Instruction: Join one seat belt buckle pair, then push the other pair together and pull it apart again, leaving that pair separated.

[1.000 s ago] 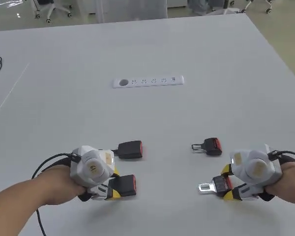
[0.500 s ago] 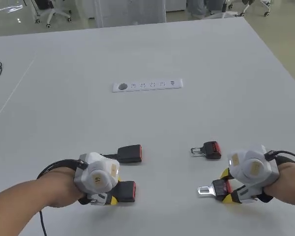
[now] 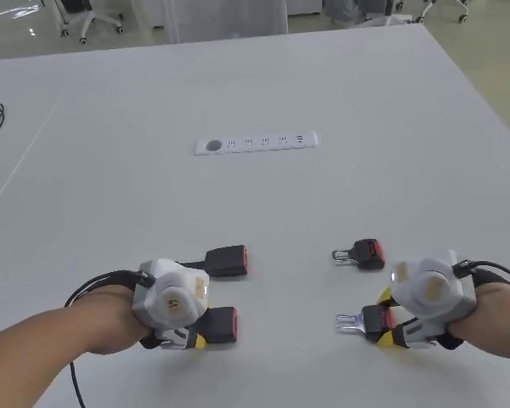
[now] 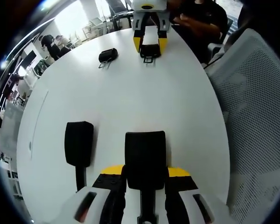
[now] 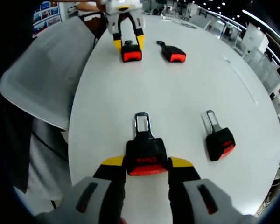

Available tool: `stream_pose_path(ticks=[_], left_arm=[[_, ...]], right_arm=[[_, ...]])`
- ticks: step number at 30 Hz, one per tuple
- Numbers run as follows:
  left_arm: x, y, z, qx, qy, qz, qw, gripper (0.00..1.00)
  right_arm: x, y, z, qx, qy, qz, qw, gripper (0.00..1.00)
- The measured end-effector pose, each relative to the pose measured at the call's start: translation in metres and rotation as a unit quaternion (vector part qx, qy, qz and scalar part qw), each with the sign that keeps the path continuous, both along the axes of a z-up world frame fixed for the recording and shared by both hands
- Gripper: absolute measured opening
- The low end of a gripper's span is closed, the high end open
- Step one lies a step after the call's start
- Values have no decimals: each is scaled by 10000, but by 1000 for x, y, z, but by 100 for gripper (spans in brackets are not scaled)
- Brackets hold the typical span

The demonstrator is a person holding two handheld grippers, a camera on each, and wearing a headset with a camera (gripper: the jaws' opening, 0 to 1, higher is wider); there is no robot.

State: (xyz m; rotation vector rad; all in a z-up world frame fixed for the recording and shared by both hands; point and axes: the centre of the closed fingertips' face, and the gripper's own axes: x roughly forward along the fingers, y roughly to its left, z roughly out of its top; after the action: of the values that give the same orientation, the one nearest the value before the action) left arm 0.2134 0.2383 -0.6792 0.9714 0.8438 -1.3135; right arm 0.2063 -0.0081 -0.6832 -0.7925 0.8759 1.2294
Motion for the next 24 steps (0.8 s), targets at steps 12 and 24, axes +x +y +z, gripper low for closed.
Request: stream_pose_path(ticks=[12,24], left_arm=[[1,1,-1,19,27,-2,10000,32],[0,0,-1,16,17,-50,10000,32]], right_arm=[[-3,36,0,173,-133,-6,9998,34],[-6,79,0,438,-159,-67,9989,34]])
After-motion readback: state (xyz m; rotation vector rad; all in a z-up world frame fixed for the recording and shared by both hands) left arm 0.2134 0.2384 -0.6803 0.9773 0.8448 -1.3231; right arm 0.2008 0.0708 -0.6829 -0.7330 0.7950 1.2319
